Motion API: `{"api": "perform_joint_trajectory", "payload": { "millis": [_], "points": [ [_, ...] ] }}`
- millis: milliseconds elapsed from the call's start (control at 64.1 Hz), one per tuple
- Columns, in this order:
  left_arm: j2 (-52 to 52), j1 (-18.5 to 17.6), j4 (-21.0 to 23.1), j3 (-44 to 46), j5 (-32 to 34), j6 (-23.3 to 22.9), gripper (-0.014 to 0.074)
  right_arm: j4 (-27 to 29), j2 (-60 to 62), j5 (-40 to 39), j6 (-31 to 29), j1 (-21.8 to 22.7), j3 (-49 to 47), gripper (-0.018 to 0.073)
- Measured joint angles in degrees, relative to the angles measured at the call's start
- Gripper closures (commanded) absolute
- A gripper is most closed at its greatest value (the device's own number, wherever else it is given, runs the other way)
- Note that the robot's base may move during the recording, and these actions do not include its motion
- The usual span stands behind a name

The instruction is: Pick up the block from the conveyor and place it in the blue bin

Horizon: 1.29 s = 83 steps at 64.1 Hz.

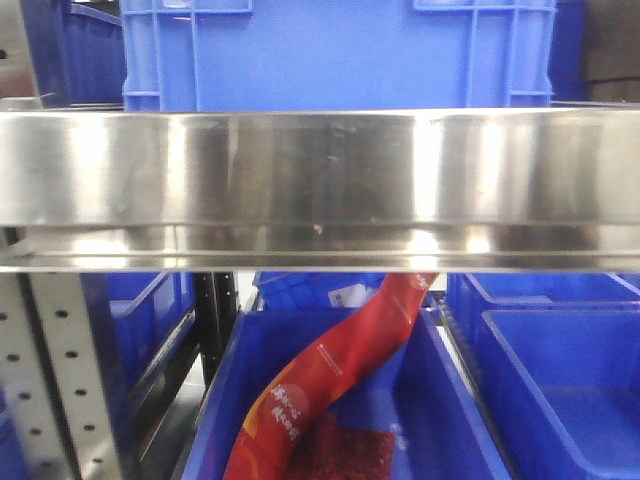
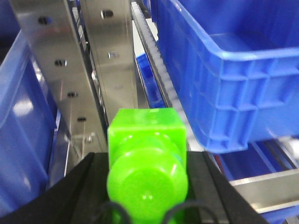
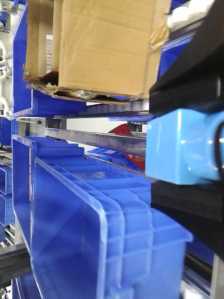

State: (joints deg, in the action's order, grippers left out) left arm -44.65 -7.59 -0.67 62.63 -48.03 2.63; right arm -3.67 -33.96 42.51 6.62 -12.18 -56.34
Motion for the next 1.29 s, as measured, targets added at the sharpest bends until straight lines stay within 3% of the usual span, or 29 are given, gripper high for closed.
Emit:
{"api": "perform_joint_trajectory", "payload": {
  "millis": [1295],
  "points": [
    [0.0,0.0,0.0,0.0,0.0,0.0,0.0707,0.0,0.0,0.0,0.0,0.0,0.0,0.0713]
  ]
}}
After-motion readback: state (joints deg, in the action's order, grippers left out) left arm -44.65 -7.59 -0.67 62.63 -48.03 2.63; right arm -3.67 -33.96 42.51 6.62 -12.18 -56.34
